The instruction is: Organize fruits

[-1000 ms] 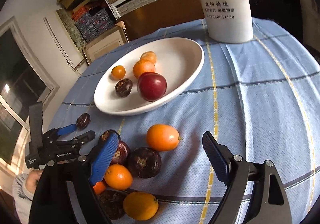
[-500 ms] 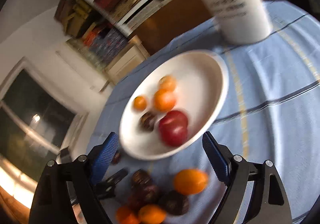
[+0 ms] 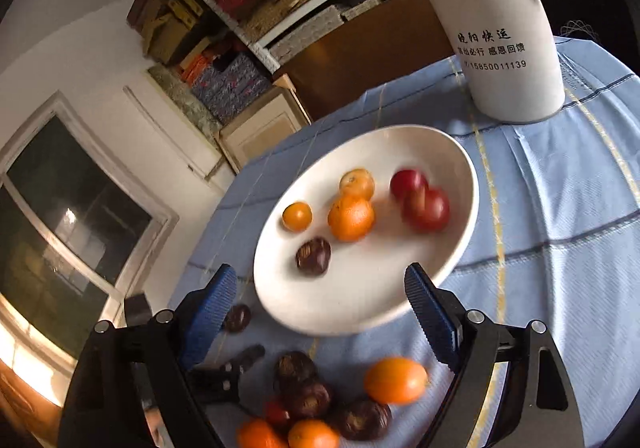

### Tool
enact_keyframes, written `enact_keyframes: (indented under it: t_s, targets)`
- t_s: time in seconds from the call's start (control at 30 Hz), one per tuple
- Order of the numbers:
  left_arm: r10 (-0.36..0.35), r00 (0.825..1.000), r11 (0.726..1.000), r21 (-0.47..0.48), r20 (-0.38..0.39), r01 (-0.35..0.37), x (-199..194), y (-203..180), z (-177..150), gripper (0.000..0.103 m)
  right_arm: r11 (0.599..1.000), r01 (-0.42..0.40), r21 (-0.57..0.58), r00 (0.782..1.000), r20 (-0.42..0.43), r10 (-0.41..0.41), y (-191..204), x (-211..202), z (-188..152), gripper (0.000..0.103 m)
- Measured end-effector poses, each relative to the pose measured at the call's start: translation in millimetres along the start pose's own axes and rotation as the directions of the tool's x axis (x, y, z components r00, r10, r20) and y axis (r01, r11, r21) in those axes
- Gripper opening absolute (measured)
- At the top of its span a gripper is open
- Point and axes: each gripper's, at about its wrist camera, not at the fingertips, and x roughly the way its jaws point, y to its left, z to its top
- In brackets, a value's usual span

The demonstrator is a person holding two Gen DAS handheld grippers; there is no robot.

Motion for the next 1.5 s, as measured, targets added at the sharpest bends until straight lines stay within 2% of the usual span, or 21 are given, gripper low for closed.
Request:
enact_keyframes:
  t_s: [0.07,0.17,0.27,0.37,0.53,0.6,0.67,0.7,0.83,0.93,1.1,1.3,1.33,1.37,1.5]
  targets:
    - [0.000,1.000,1.000,0.000,0.002,0.000,-1.2,-0.2,-0.4,0.099,0.995,0.082,-0.049,0.997,-0.010,-0.082,1.3,-7.1,-9.9,0.087]
    - [-0.033,0.999,0.999,-0.014,0.016,0.033,-3.7,4.3,-0.8,0.099,0.962,0.225,-0.156,0.973,-0.004,-0.229,6.7,-9.6,-33.0,0.087]
    - [-0.102,0.994,0.993,-0.056,0.045,0.105,-6.9,14.3,0.1,0.099,0.946,0.268,-0.182,0.962,-0.005,-0.273,7.4,-5.5,-43.1,0.087]
    - [-0.125,0.990,0.987,-0.094,0.071,0.132,-7.0,23.4,4.0,0.099,0.931,0.302,-0.207,0.951,0.003,-0.308,9.4,-1.2,-46.6,0.085]
    - [-0.092,0.993,0.993,-0.064,0.080,0.097,-3.8,20.5,14.0,0.099,0.923,0.314,-0.223,0.946,-0.007,-0.324,11.2,9.1,-53.1,0.079]
    - [-0.076,0.995,0.996,-0.047,0.069,0.079,-0.2,15.9,16.9,0.095,0.920,0.319,-0.228,0.944,-0.011,-0.330,12.0,11.0,-54.5,0.074]
    - [-0.049,0.997,0.999,-0.016,0.060,0.050,1.8,9.7,16.6,0.056,0.915,0.325,-0.239,0.940,-0.021,-0.340,13.3,13.8,-56.0,0.069]
    - [-0.038,0.998,0.999,-0.006,0.058,0.038,1.9,7.8,16.4,0.052,0.913,0.327,-0.243,0.939,-0.026,-0.344,13.5,15.4,-56.9,0.065]
    - [-0.064,0.996,0.998,0.003,0.067,0.064,-0.2,8.2,15.6,0.052,0.906,0.335,-0.258,0.933,-0.041,-0.357,14.0,24.2,-59.2,0.057]
    - [-0.084,0.994,0.996,0.007,0.063,0.084,0.6,8.9,15.6,0.049,0.902,0.338,-0.268,0.929,-0.058,-0.366,13.8,31.5,-61.3,0.051]
    - [-0.073,0.996,0.997,0.037,0.053,0.071,2.4,2.3,15.7,0.047,0.904,0.338,-0.261,0.926,-0.078,-0.369,10.1,40.1,-63.0,0.041]
    - [-0.073,0.996,0.996,0.047,0.053,0.070,4.6,1.2,18.8,0.051,0.913,0.327,-0.245,0.932,-0.075,-0.354,9.2,37.7,-63.8,0.041]
    - [-0.071,0.996,0.996,0.052,0.056,0.068,3.9,0.2,18.7,0.048,0.914,0.325,-0.244,0.934,-0.072,-0.351,9.5,36.4,-63.5,0.041]
    - [-0.069,0.995,0.996,0.057,0.065,0.066,2.1,-0.9,18.4,0.040,0.915,0.323,-0.242,0.935,-0.064,-0.348,10.8,34.0,-63.1,0.041]
    - [-0.071,0.991,0.995,0.083,0.114,0.061,-10.5,-7.1,13.3,0.040,0.922,0.307,-0.238,0.946,-0.030,-0.323,15.0,19.6,-60.3,0.041]
